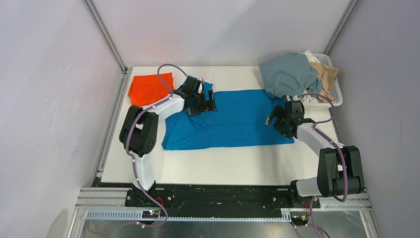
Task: Fold and stack the t-shirts
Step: Fold the flattened tshirt in 1/3 of the way
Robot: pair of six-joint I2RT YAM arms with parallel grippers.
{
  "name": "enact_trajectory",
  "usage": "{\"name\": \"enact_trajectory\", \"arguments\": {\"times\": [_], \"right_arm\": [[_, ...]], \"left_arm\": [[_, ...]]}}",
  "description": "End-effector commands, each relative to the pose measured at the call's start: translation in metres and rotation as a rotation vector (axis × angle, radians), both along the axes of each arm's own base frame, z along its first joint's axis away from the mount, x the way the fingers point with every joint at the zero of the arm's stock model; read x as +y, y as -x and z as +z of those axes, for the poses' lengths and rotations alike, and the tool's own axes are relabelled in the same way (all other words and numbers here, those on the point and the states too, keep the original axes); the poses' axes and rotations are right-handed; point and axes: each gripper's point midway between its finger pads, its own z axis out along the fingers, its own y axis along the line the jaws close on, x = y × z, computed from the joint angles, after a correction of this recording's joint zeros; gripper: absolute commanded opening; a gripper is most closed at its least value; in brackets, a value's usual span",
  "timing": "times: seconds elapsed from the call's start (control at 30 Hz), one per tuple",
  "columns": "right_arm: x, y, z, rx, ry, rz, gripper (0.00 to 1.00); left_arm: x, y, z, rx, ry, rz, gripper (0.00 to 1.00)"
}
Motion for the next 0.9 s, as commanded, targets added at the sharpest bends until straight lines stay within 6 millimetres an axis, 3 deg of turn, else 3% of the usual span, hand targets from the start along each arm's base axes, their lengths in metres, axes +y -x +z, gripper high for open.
{"name": "enact_trajectory", "arguments": {"times": [0.0,0.07,0.17,0.23,0.37,0.47,0.6,0.7,0.87], "right_arm": [[-0.006,-0.003,0.004,-0.023,0.018,-0.004,0.99],[-0.007,-0.003,0.007,-0.031,0.019,-0.005,0.99],[-0.007,-0.002,0.014,-0.052,0.023,0.002,0.99],[-0.007,0.0,0.018,-0.063,0.024,0.006,0.99],[-0.006,0.001,0.019,-0.071,0.025,0.01,0.99],[-0.006,0.001,0.018,-0.069,0.025,0.011,0.99],[-0.006,0.002,0.016,-0.064,0.026,0.012,0.99],[-0.006,0.002,0.016,-0.068,0.027,0.013,0.99],[-0.006,0.002,0.013,-0.058,0.029,0.014,0.99]], "left_arm": [[-0.025,-0.047,0.039,-0.137,0.058,-0.027,1.0],[-0.029,-0.064,0.035,-0.152,0.05,-0.031,1.0],[-0.035,-0.075,0.05,-0.192,0.071,-0.052,1.0],[-0.032,-0.066,0.065,-0.213,0.075,-0.06,1.0],[-0.007,-0.028,0.085,-0.258,0.013,-0.01,1.0],[0.004,0.015,0.066,-0.189,0.006,0.004,1.0],[0.008,0.053,0.03,-0.126,-0.017,0.007,1.0],[0.01,0.061,0.01,-0.09,-0.039,0.013,1.0],[0.001,0.046,0.006,-0.103,-0.031,0.011,1.0]]}}
